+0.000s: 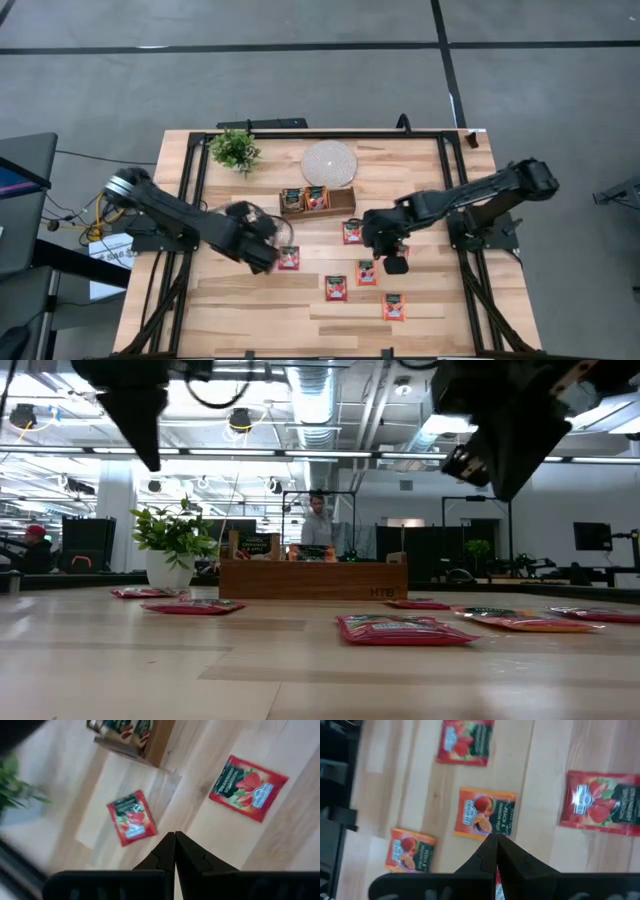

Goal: Pick & Place Tea
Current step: Put the orange tea bag into the middle of the wooden organizer

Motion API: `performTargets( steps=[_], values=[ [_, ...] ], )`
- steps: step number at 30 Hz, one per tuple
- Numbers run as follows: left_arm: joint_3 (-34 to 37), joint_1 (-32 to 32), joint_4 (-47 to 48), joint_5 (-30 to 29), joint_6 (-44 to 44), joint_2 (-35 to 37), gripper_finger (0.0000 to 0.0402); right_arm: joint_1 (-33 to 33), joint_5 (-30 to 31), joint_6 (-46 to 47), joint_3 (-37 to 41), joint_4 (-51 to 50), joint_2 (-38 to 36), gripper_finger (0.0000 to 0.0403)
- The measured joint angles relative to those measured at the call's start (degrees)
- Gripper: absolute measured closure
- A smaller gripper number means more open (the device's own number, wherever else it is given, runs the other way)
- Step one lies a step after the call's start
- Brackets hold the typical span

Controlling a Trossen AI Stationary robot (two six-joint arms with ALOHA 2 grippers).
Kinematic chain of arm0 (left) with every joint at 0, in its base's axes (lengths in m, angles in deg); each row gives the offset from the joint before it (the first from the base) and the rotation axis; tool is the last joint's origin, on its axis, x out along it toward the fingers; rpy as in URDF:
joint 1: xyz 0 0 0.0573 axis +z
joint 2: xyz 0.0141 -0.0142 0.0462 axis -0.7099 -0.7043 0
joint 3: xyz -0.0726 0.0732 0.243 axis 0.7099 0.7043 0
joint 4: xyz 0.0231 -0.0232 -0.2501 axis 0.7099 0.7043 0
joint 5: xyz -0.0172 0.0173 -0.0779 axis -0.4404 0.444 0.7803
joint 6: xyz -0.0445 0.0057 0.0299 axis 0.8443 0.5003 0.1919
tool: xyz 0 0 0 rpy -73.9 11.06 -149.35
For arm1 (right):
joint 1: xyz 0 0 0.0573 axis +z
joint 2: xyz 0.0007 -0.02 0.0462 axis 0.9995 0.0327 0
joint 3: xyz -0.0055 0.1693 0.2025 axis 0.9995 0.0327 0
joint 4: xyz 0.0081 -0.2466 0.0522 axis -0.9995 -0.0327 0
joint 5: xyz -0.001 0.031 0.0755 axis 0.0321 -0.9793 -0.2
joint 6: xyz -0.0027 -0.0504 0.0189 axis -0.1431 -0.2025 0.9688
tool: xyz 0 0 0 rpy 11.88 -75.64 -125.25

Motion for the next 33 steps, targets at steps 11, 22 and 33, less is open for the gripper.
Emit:
performTargets(
  steps=[11,22,33],
  values=[
    [21.9,-0.4,-15.6,2.0,7.1,25.3,0.0401,0.0,1.8,1.3,-9.7,-8.2,14.0,0.0316],
    [31.4,-0.5,-16.8,1.4,11.4,38.3,0.0401,-0.3,4.7,5.6,-9.7,-7.2,21.6,0.0237],
    [31.5,-0.5,-16.8,1.5,10.1,39.4,0.0401,1.0,7.0,6.2,-9.2,-3.3,21.6,0.0239]
  ],
)
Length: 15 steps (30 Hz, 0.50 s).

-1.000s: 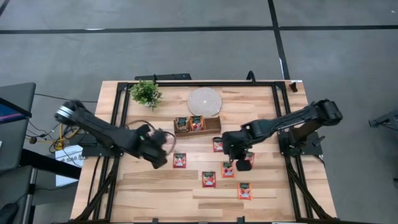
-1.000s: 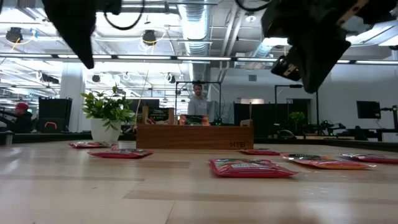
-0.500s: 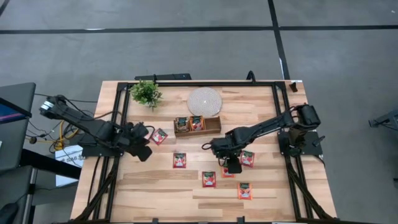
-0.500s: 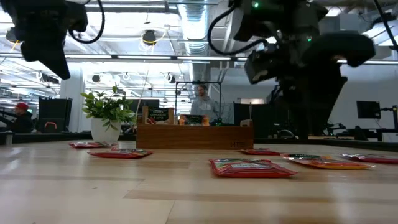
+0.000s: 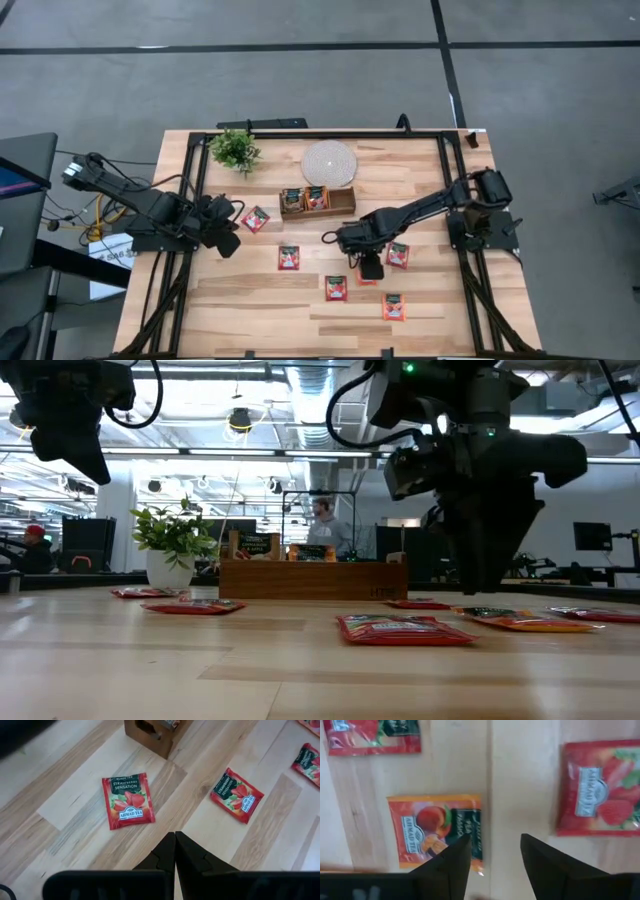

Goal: Pick & Place Tea
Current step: Put the orange tea bag into the middle of the wooden organizer

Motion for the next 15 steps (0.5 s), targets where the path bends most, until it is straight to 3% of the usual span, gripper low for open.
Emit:
performTargets(
  steps=[15],
  values=[
    [0.0,0.0,-0.5,0.1,-0.6,-0.1,0.0401,1.5,1.9,-0.5,0.5,2.6,4.3,0.0266]
  ],
)
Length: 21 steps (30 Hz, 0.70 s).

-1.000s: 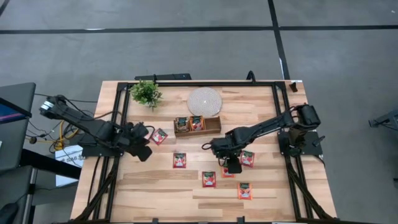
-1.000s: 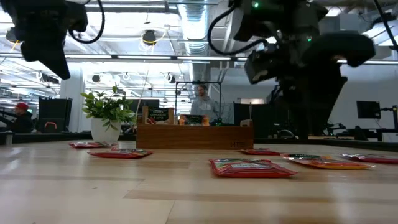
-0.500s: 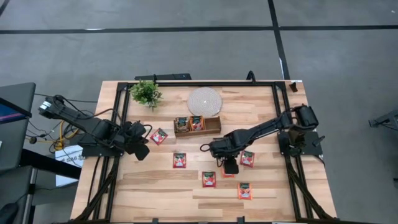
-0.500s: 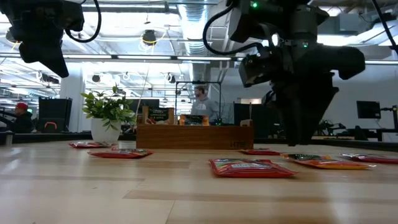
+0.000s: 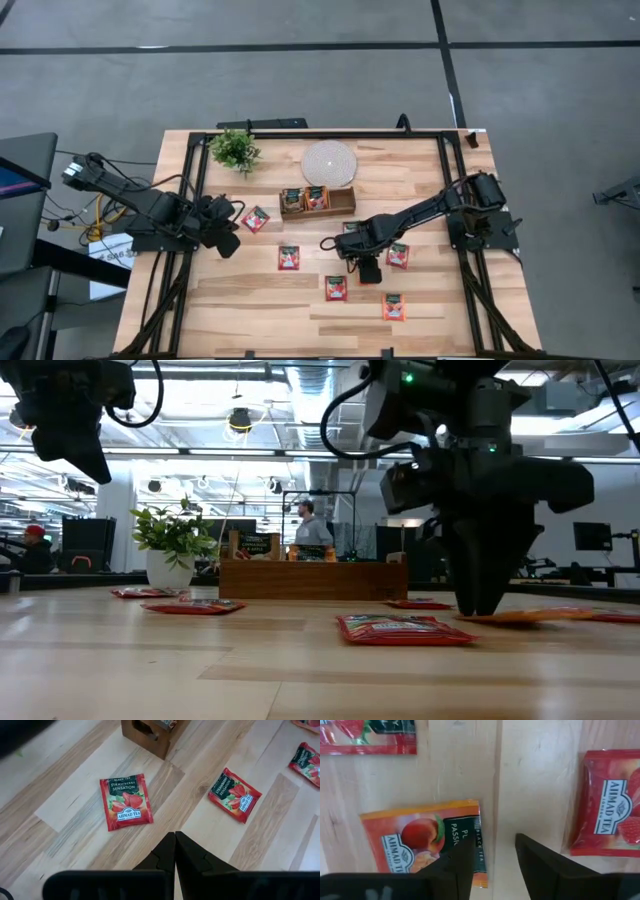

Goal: Pick & Place Tea
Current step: Put the orange tea bag into the middle of the wooden organizer

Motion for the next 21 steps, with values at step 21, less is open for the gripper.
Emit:
performTargets(
  steps=[21],
  values=[
    [0.0,0.0,-0.4,0.5,-0.7,0.0,0.0401,0.2,1.5,1.8,0.2,-0.5,0.0,0.0355]
  ],
)
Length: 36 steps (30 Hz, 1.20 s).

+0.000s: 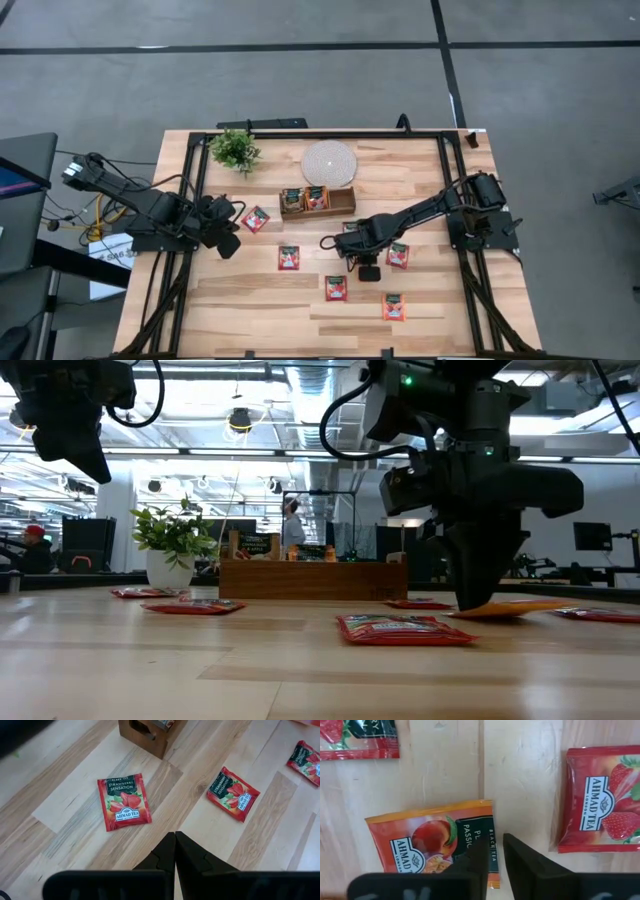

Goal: Pick & Place Tea
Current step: Put the orange tea bag into the middle of the wooden organizer

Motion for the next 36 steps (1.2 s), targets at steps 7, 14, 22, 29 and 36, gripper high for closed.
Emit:
performTargets(
  steps=[7,14,22,29,36],
  values=[
    [0.0,0.0,0.0,0.0,0.0,0.0,0.0401,0.0,0.0,0.2,0.0,-0.3,0.0,0.0398],
    [0.0,0.0,0.0,0.0,0.0,0.0,0.0401,0.0,-0.3,0.2,-1.9,-3.5,0.1,0.0402],
    [0.0,0.0,0.0,0.0,-0.2,0.0,0.0401,0.1,1.0,-1.0,-6.9,-8.0,-0.1,0.0403],
    [0.0,0.0,0.0,0.0,-0.4,0.0,0.0401,0.1,1.1,-1.4,-8.4,-9.9,-0.1,0.0403],
    [0.0,0.0,0.0,0.0,-0.7,0.0,0.0401,0.0,-1.4,-4.3,-8.4,-11.7,-0.1,0.0389]
  ],
)
